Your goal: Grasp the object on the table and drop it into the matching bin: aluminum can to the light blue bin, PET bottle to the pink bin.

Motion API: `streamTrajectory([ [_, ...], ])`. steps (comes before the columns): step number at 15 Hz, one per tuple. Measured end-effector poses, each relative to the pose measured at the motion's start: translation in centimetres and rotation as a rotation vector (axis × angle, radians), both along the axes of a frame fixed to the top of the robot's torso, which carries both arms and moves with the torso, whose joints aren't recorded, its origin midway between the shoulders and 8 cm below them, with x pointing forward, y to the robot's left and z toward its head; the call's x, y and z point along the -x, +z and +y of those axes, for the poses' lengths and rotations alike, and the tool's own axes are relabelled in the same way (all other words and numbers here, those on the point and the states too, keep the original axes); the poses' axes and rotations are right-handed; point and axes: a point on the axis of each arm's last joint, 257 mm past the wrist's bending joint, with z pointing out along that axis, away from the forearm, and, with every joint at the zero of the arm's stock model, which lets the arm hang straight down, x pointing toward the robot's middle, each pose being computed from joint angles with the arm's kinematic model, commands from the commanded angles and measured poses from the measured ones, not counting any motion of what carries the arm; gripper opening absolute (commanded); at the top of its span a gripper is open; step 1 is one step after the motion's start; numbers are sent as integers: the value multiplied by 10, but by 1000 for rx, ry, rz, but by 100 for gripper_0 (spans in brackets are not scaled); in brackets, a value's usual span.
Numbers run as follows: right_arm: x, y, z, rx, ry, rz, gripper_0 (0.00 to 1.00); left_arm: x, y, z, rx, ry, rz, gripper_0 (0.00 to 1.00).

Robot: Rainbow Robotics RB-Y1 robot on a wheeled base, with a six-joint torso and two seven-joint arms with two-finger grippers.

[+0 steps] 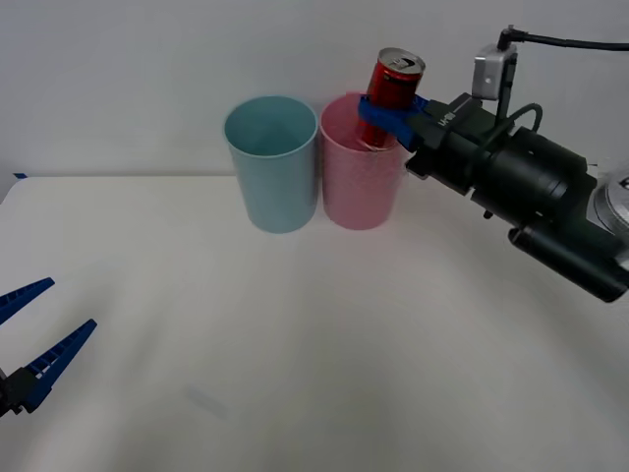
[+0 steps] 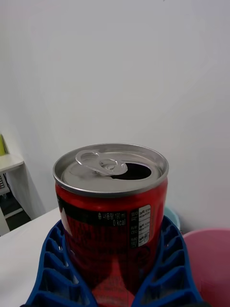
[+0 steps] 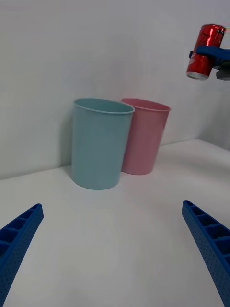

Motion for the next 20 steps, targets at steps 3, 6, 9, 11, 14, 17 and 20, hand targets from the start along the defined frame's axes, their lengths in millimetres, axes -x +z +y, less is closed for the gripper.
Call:
streamTrajectory([
  [3,-26,6,24,20,4,-8,0,0,0,0,0,0,0,100],
  [6,-50,12,48,30,7,-7,0,0,0,0,0,0,0,100],
  [9,-73,8,71,47,-4,8,0,0,0,0,0,0,0,100],
  [11,-89,8,86,52,-36,9,0,0,0,0,0,0,0,100],
  [14,-113,16,104,65,-90,0,0,0,0,0,0,0,0,100],
  [17,-133,20,123,88,-129,-6,0,0,0,0,0,0,0,100],
  [20,-147,21,137,108,-176,-10,0,0,0,0,0,0,0,100],
])
